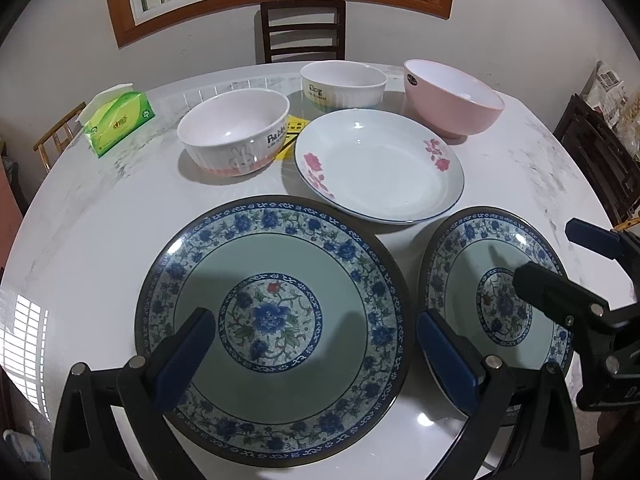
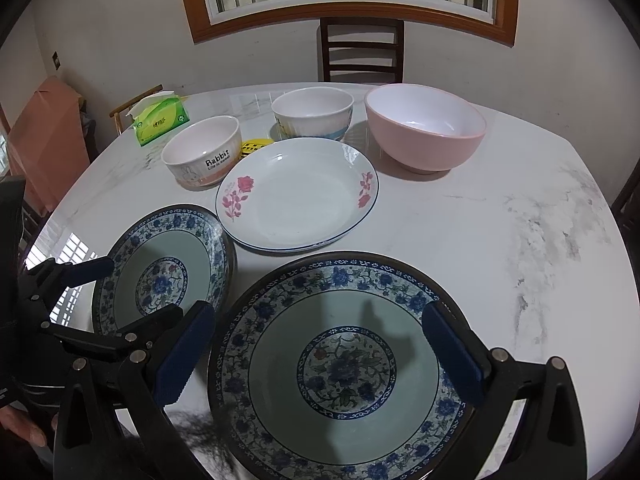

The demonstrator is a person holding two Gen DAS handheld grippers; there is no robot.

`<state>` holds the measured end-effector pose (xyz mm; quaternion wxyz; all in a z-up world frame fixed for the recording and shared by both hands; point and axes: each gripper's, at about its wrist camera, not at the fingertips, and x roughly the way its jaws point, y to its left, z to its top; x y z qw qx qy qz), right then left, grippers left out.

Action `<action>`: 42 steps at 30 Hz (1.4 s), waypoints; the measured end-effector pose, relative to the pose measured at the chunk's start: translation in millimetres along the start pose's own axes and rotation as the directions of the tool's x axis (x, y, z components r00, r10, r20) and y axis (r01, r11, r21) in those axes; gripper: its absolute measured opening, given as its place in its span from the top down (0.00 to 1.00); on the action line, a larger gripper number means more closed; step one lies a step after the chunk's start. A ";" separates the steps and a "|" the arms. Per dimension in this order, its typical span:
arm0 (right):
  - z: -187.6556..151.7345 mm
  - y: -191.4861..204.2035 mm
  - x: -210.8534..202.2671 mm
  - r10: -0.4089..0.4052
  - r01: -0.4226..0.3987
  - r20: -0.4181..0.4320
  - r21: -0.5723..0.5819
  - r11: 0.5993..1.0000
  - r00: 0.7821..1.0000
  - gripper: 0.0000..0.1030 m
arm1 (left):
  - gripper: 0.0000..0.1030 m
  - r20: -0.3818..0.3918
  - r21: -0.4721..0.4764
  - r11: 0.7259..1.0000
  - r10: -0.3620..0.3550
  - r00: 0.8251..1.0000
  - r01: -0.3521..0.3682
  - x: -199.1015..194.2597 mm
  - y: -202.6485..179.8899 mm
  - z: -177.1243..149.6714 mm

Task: Organize plates and bowls

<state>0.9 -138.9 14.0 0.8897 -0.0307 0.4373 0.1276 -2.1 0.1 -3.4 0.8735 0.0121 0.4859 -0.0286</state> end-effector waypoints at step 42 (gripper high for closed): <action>-1.1 9.4 -8.8 0.016 -0.016 0.012 -0.018 1.000 1.000 0.03 | 0.01 -0.007 0.014 1.000 0.012 1.000 -0.012 -1.4 -2.3 -2.7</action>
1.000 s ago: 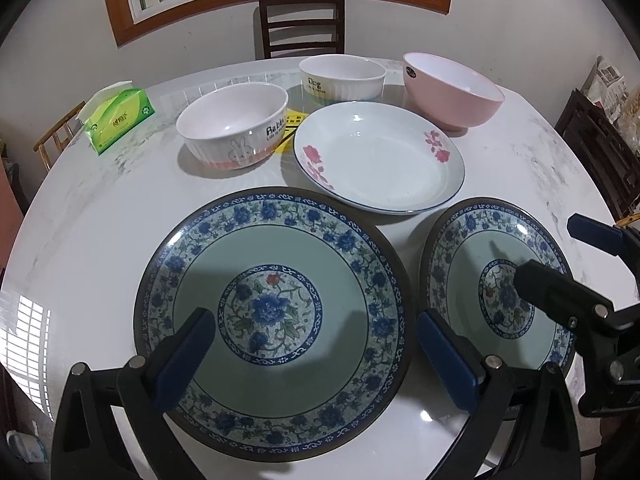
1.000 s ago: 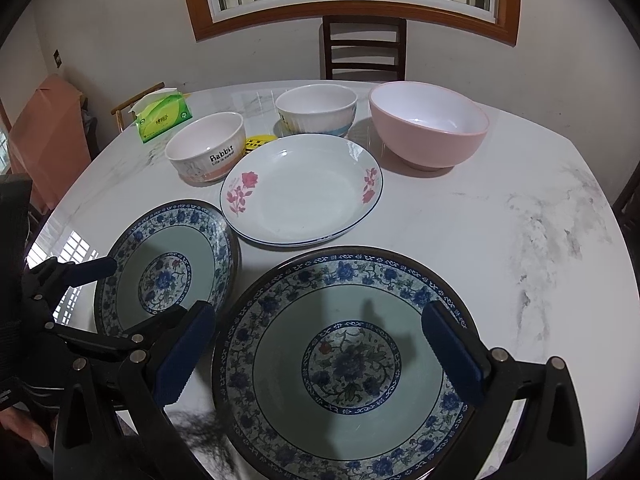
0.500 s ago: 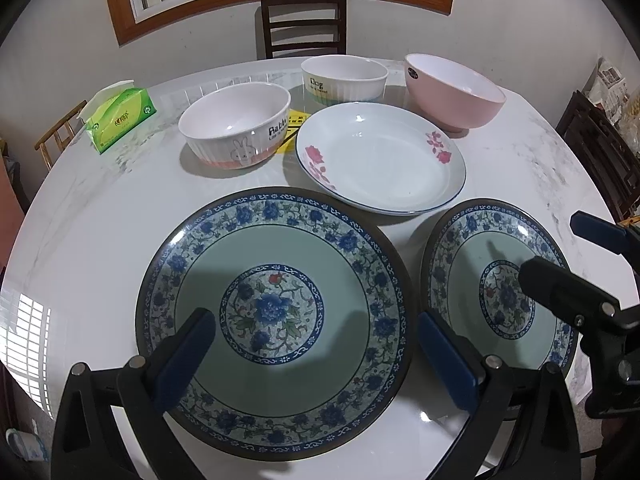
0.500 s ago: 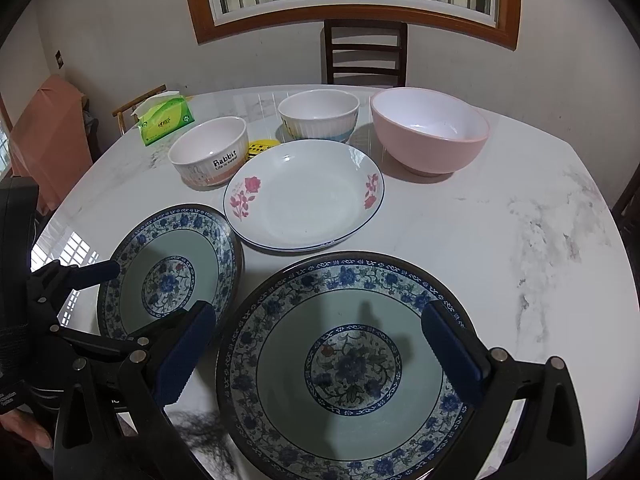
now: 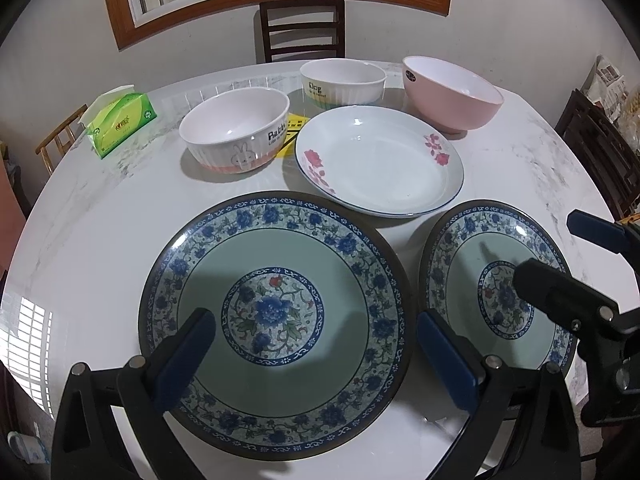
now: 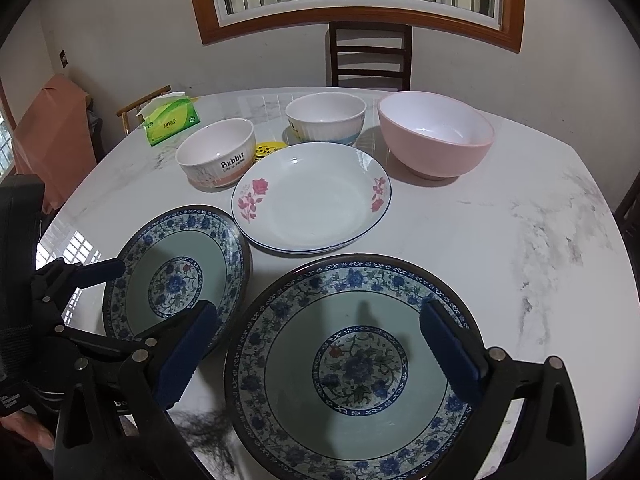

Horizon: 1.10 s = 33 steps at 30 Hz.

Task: Organize plates and bowls

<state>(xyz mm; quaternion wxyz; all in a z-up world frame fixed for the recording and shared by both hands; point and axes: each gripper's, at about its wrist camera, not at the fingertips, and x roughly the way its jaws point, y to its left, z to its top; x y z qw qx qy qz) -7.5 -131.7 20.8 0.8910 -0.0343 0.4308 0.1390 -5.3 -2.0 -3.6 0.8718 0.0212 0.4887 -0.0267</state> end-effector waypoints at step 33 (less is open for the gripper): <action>16.6 15.7 15.3 0.230 -0.233 -0.083 -0.030 0.972 0.970 0.30 | 0.38 -0.040 -0.113 0.985 -0.138 0.990 0.133 -9.1 43.6 5.8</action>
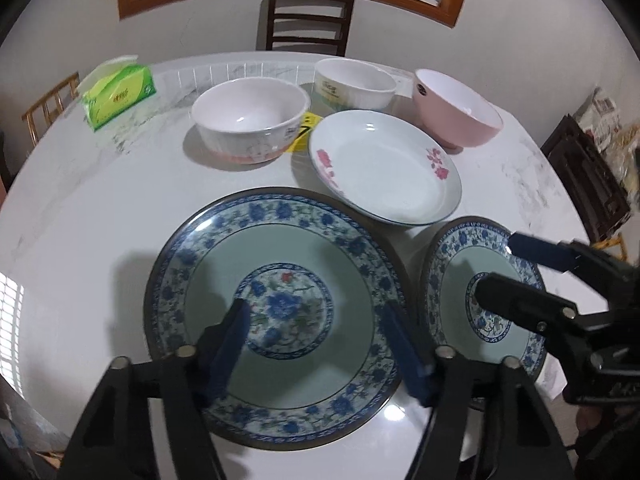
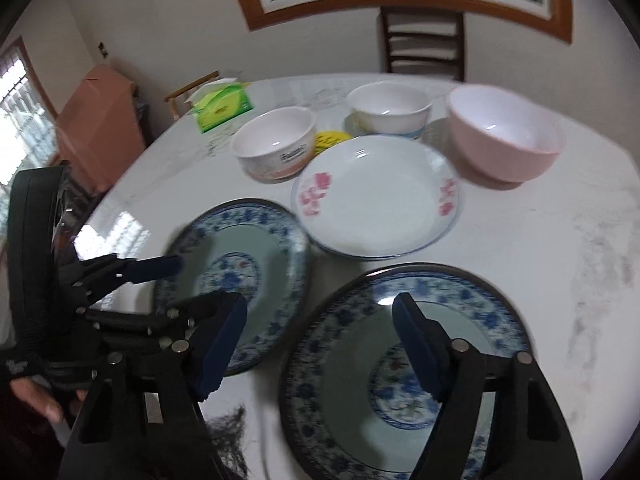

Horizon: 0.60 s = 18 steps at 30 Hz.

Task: Organize plates and bowls

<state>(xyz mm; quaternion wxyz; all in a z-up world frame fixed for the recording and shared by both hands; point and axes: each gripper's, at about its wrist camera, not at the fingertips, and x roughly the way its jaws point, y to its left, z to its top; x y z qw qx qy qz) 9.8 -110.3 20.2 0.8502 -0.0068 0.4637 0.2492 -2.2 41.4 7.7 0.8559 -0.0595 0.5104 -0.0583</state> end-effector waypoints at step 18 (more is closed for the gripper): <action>27.3 -22.6 73.9 0.232 -0.197 -0.206 0.177 0.964 0.951 0.61 | 0.59 -0.129 -0.400 0.912 -0.152 0.980 0.089 -5.8 149.1 -6.5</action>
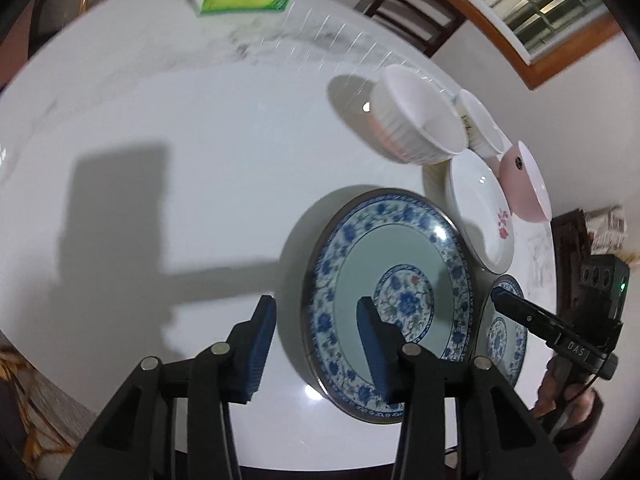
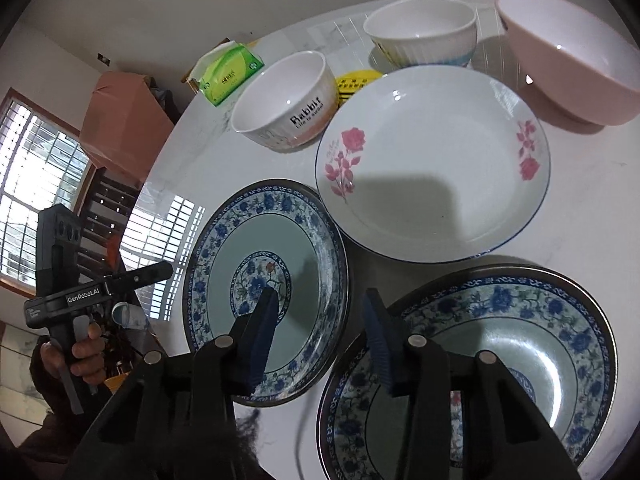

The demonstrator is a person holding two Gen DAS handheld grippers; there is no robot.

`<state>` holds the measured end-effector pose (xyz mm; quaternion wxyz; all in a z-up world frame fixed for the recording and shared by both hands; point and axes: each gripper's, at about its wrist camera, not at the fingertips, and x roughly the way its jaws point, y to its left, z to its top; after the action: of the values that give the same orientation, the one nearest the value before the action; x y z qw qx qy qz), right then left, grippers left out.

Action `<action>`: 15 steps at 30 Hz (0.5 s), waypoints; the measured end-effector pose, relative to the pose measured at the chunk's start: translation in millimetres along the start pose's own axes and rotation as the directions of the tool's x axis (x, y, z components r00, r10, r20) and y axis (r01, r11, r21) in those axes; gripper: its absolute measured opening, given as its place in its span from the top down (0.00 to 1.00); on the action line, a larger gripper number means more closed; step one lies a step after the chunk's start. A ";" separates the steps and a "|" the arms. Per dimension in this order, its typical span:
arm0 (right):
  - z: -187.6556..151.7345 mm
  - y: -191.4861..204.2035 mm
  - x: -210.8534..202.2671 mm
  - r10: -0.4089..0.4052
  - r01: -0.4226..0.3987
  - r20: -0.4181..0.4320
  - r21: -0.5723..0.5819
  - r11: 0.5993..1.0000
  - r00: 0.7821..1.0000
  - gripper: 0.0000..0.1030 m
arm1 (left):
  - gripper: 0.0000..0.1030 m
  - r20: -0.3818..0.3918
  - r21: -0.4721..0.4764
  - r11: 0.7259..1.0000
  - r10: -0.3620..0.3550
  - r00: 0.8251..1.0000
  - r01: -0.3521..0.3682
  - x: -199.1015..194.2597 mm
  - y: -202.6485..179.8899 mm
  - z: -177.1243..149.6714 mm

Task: Organize plates and bowls

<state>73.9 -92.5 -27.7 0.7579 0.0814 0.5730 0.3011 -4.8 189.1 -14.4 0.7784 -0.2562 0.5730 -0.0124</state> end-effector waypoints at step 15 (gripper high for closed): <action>14.7 -5.8 18.9 -0.017 0.017 -0.058 0.009 1.000 0.998 0.70 | 0.76 -0.061 0.008 1.000 -0.027 0.998 0.028 22.4 8.1 -3.3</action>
<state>92.6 -83.6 -41.1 0.7431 0.0715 0.5968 0.2942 -2.4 187.9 -38.3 0.7614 -0.2600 0.5929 -0.0336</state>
